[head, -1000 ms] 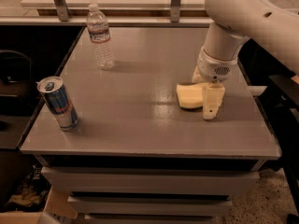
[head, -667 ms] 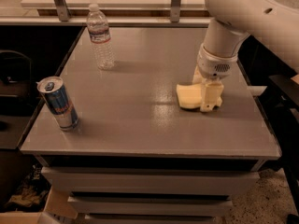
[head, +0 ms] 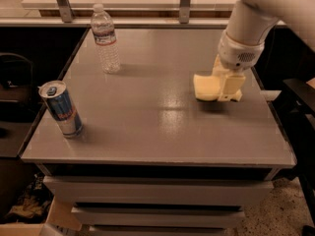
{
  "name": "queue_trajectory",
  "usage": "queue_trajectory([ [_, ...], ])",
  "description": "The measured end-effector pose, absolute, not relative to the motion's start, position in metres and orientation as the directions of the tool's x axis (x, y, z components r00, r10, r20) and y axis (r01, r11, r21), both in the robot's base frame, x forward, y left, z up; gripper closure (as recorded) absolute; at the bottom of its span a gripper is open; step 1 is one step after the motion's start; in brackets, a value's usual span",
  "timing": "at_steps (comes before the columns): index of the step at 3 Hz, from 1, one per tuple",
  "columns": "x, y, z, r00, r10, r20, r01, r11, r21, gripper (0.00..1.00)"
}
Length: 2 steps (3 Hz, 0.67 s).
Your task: Move sponge near water bottle
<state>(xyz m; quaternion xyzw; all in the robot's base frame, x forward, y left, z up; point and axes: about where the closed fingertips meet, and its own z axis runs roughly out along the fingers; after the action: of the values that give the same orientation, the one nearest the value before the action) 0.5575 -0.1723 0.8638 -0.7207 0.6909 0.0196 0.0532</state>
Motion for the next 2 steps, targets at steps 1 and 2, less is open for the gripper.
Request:
queue_trajectory([
  [1, 0.5669, -0.1948, 0.909, 0.019, -0.992, -0.126, -0.99, -0.001, -0.14, 1.0],
  [2, 0.5741, -0.1939, 0.9156, 0.018, -0.991, -0.135, -0.985, 0.005, -0.171, 1.0],
])
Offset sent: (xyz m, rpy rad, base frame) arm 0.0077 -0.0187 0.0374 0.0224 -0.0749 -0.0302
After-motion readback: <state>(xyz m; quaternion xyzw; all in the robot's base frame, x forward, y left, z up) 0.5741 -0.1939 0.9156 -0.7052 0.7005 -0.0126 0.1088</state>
